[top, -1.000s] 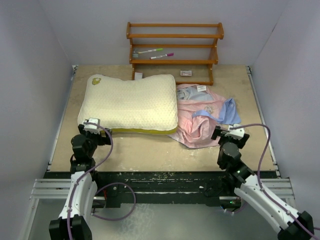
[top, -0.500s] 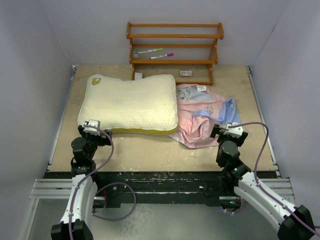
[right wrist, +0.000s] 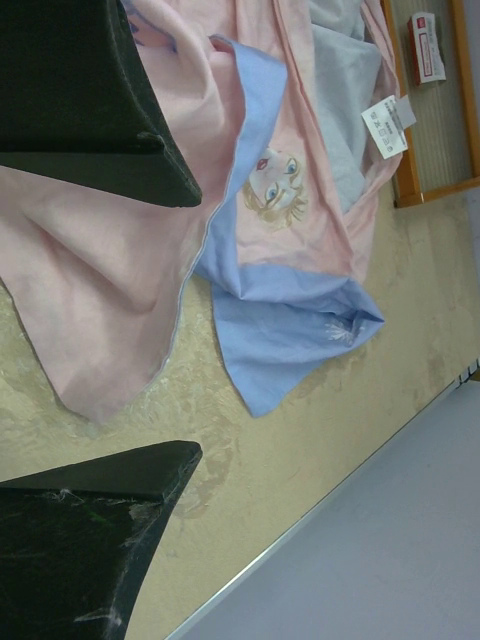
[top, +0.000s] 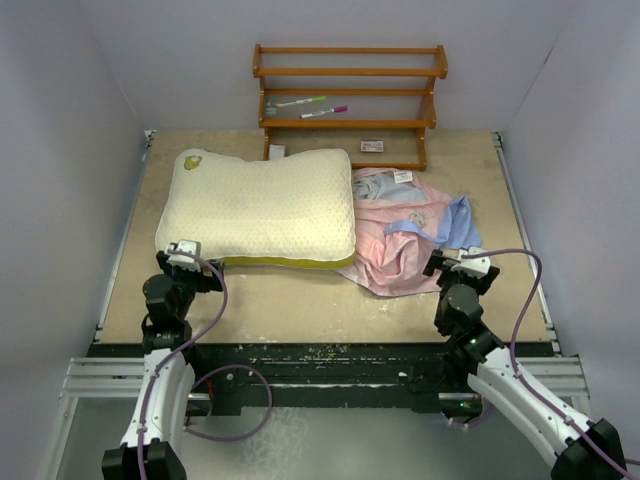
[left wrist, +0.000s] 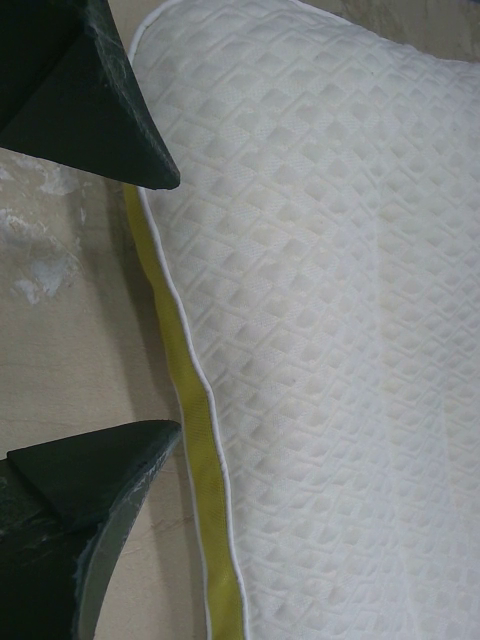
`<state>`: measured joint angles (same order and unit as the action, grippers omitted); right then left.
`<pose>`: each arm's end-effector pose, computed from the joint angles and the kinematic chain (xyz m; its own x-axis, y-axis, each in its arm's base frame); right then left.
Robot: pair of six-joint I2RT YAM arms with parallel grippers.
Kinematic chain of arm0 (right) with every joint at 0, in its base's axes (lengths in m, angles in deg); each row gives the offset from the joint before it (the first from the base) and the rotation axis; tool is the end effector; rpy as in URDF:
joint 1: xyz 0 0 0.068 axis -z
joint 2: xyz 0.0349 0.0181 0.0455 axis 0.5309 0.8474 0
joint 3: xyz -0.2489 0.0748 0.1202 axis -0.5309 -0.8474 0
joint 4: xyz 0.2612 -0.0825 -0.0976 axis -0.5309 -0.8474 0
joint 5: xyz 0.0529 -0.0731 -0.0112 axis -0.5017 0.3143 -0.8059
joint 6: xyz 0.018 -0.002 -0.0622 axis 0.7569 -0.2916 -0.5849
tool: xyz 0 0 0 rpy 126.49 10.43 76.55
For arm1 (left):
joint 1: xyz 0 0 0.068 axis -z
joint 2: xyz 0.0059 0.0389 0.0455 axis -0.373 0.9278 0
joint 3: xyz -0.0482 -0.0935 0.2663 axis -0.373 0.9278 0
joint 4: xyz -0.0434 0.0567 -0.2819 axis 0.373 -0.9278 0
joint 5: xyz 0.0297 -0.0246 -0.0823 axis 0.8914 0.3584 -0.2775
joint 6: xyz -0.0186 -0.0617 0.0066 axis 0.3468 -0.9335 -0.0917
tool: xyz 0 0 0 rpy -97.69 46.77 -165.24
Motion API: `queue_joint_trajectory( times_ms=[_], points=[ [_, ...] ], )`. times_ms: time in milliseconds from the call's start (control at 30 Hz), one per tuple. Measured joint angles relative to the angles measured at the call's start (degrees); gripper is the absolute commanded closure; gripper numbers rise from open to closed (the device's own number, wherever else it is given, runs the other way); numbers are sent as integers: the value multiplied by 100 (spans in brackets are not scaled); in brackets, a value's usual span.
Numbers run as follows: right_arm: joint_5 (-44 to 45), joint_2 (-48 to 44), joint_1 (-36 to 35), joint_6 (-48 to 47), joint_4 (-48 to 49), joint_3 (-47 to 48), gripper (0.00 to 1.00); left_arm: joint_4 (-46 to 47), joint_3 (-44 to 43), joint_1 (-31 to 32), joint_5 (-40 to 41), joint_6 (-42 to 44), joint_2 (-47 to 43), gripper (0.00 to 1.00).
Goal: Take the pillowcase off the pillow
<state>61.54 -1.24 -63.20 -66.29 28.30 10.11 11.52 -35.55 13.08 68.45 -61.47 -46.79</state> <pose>0.1496 0.0434 0.1909 0.0776 0.1003 -0.9919 0.3606 0.9247 0.1217 0.1681 0.0120 0.1553 -0.2059 -0.0025 -0.9786 0.1264 0.9916 -0.0291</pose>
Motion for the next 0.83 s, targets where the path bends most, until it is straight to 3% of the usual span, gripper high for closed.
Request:
queue_joint_trajectory(
  times_ms=[833],
  points=[
    [-247, -114, 155, 2, -142, 0, 0, 81, 0, 24, 11, 0, 212, 1]
  ],
)
